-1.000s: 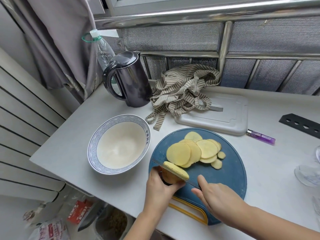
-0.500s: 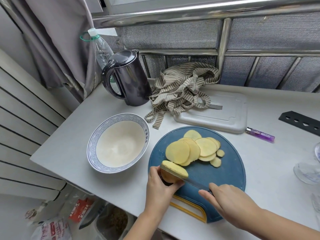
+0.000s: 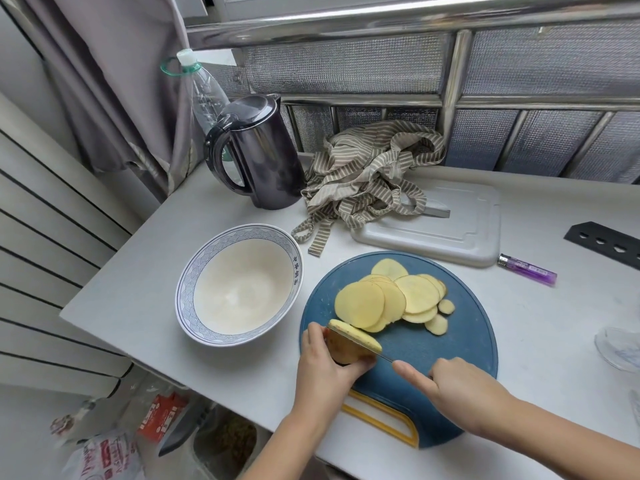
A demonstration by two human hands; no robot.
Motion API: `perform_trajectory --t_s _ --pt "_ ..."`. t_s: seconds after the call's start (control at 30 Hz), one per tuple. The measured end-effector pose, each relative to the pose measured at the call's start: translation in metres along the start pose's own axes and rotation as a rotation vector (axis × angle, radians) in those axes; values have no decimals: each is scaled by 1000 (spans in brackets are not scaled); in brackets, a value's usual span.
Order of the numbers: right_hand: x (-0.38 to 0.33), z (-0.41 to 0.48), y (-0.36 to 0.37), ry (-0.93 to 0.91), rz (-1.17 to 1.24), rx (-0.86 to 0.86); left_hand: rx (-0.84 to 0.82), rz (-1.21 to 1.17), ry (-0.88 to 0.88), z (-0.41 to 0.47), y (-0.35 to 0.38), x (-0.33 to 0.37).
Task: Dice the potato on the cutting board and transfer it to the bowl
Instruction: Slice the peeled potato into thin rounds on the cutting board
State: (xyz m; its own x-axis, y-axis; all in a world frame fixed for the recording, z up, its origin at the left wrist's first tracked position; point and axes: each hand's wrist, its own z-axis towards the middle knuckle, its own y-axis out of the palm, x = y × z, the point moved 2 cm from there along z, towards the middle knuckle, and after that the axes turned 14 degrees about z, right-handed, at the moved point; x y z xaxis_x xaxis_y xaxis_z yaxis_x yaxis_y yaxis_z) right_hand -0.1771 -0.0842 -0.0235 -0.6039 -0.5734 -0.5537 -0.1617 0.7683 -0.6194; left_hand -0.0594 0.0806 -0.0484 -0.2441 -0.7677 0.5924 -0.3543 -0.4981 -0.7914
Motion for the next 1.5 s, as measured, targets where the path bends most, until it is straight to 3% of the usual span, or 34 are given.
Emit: perform_trajectory --t_s 0.4,1.03,1.5 --pt "-4 -3 12 -7 -102 -26 7 -38 5 -2 1 -6" --pt "-23 2 12 16 -21 5 13 -31 -3 4 1 -1" --pt "-47 28 14 -84 -88 -89 9 -101 -52 0 3 -1"
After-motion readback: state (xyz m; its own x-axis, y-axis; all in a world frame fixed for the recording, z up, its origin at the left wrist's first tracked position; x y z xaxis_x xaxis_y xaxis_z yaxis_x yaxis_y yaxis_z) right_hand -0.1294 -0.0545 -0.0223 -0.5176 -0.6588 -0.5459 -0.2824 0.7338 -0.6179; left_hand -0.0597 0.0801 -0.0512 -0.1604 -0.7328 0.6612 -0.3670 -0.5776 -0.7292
